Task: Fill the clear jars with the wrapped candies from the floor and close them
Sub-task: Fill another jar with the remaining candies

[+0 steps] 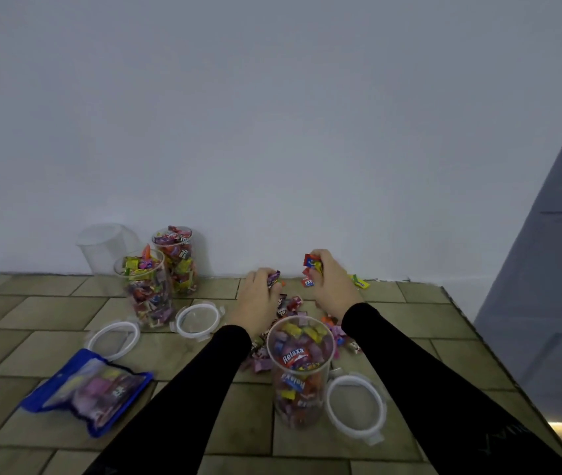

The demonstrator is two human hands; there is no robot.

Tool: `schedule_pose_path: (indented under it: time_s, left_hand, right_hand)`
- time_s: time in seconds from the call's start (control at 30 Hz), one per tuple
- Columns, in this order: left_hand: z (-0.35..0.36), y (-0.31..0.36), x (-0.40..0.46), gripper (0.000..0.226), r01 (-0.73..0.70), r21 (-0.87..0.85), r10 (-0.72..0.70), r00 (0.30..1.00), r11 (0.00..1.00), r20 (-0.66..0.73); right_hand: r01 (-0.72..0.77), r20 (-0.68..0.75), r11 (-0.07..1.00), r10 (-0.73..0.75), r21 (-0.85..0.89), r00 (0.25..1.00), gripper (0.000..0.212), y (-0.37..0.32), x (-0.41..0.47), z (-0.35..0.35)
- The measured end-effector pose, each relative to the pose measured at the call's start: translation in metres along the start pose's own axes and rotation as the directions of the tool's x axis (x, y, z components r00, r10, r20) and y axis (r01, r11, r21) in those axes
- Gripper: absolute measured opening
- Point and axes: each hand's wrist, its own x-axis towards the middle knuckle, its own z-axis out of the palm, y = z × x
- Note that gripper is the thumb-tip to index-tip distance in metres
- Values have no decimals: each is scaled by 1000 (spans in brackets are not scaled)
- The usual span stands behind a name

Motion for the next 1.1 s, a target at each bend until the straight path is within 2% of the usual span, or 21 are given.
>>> schedule_pose_path:
  time_s: [0.13,0.23,0.33,0.43,0.6,0.77,0.87,1.1]
  left_hand:
    - [-15,13,-6,33,-21,-83,16,998,996,-67]
    - [-28,28,-15,25,-49,-214,19,990,976,-141]
    - [-38,44,-27,19,-60,-363,-7,983,930,-181]
    - [-42,53,-39,22,-68,-460,-40,975,885,-220]
    - [-38,62,-67,19,-65,-636,-85,976,769,-202]
    - [-32,69,-85,13,-120,-641,-85,956,758,-280]
    - [-27,73,-92,20,-114,-660,-85,962,743,-261]
    - [-19,76,-95,11,-88,-694,-154,948,715,-279]
  right_hand:
    - [38,-57,991,-31,126,998,28,-17,-9,-12]
    - [51,-105,976,-29,210,994,28,-31,-18,-21]
    - [64,-145,957,-23,283,989,26,-43,-31,-26]
    - [84,-203,926,-9,367,979,21,-50,-46,-23]
    - [90,-266,887,38,452,963,21,-54,-66,-18]
    - [15,-274,822,172,569,946,26,-54,-74,-14]
    - [-6,-283,802,218,598,934,30,-53,-76,-8]
    - [2,-302,842,191,540,934,29,-58,-80,-4]
